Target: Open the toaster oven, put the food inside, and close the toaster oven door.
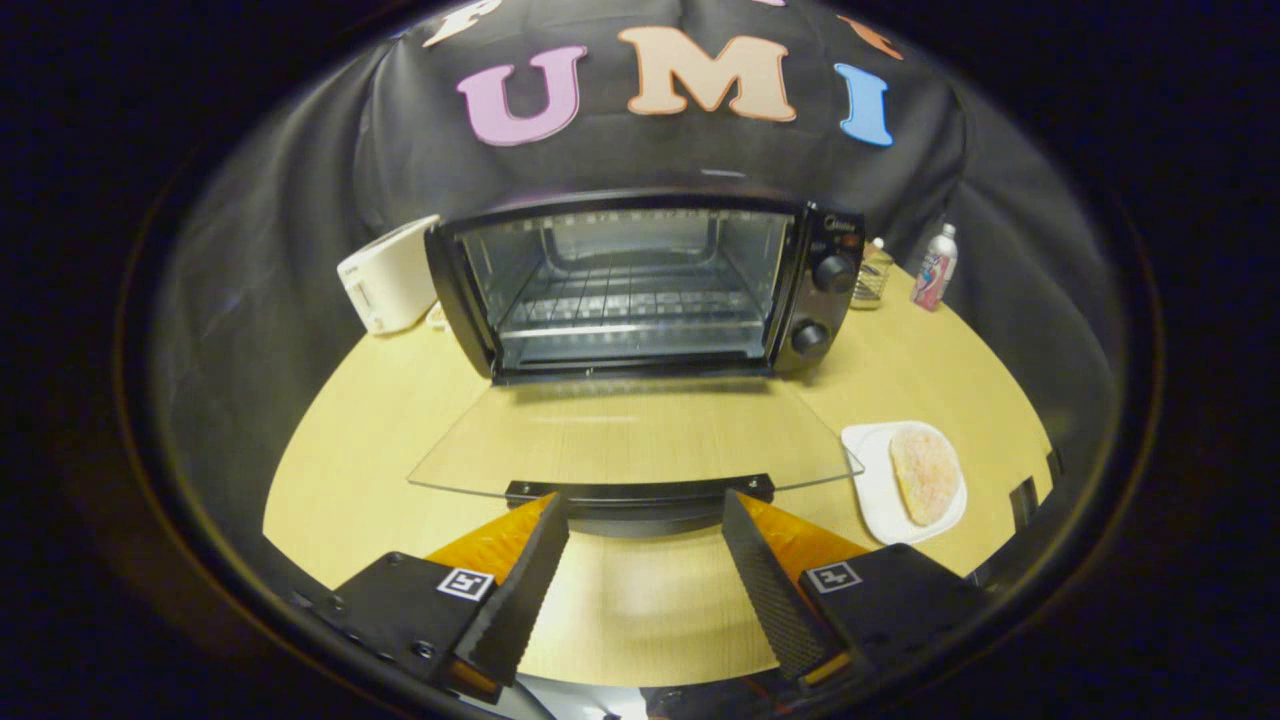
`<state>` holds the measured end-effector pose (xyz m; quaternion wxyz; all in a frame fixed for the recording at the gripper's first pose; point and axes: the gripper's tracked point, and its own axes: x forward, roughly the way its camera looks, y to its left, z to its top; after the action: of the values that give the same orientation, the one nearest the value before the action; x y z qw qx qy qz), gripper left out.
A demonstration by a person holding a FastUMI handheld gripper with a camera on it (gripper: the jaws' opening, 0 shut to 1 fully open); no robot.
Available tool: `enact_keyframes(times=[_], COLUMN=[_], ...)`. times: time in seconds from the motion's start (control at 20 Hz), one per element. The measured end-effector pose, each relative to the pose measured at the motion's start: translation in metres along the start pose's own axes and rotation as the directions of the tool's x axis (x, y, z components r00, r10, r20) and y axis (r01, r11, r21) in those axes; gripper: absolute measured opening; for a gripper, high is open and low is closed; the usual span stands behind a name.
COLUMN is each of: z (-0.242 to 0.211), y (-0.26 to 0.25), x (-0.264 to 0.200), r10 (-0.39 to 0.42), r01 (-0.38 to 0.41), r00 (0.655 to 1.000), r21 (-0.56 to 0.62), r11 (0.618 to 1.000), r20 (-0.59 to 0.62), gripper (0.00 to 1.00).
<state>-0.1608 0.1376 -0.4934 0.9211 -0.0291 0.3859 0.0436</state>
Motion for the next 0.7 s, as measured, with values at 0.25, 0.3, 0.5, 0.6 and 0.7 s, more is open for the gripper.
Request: enact_keyframes(times=[0.25, 0.3, 0.5, 0.6, 0.7], z=[-0.029, -0.031, -0.039, -0.039, -0.040], y=[0.003, 0.004, 0.006, 0.003, 0.005], x=[0.009, 0.011, 0.017, 0.017, 0.010], r10=[-0.010, -0.010, -0.011, -0.012, 0.014], r01=[0.009, 0.009, 0.008, 0.009, -0.015], r00=[0.997, 0.996, 0.993, 0.993, 0.992], r21=[-0.022, -0.018, -0.026, -0.031, -0.009], r11=[1.000, 1.000, 1.000, 0.999, 1.000], r20=[-0.076, -0.085, -0.115, -0.118, -0.127], gripper=[0.98, 0.98, 0.97, 0.97, 0.97])
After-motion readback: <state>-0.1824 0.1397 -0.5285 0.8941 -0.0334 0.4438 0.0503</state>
